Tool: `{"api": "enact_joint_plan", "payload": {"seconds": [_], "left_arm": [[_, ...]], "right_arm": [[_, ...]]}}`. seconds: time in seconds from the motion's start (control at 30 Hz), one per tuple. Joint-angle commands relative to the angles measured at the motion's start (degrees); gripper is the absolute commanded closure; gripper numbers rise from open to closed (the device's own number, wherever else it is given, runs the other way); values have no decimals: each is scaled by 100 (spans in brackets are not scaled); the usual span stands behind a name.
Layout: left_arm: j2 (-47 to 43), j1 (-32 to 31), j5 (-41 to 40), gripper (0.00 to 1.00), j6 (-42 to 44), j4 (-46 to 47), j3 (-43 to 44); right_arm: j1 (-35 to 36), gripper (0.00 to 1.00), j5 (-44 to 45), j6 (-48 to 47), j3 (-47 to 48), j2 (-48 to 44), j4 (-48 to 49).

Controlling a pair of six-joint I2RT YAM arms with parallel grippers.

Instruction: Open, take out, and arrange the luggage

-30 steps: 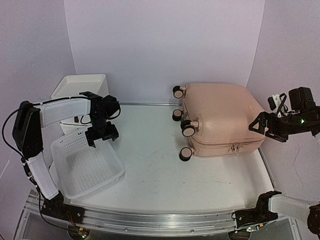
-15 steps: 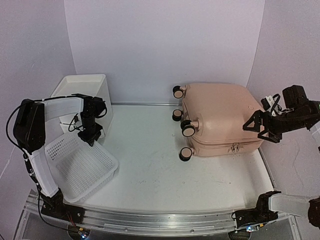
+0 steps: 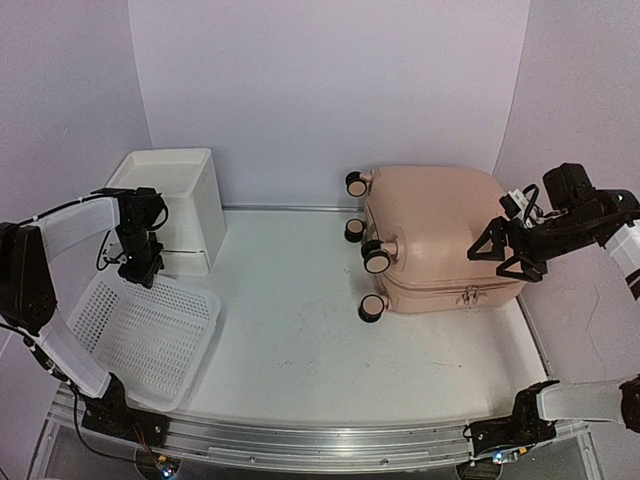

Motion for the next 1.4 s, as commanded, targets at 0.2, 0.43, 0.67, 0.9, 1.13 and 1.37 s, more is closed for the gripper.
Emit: {"api": "enact_joint_plan", "payload": {"seconds": [0.2, 0.43, 0.67, 0.9, 1.13, 1.37], "left_arm": [[-451, 108, 218, 18, 681, 51, 116], [-1380, 43, 1746, 0, 3310, 1315, -30], [-2298, -1616, 2715, 0, 4928, 3510, -463], [-619, -3556, 2505, 1, 6162, 4419, 481], [1212, -4332, 2147, 2, 7888, 4791, 1932], [2199, -4346, 1997, 1, 9438, 4878, 2857]], "right_arm": [[707, 2, 398, -279, 532, 488, -112], [948, 2, 1103, -476, 546, 721, -181], [950, 2, 1670, -626, 513, 751, -271], [945, 2, 1859, -589, 480, 583, -313], [945, 2, 2005, -643, 512, 100, -696], [949, 2, 2235, -620, 332, -443, -917]]}}
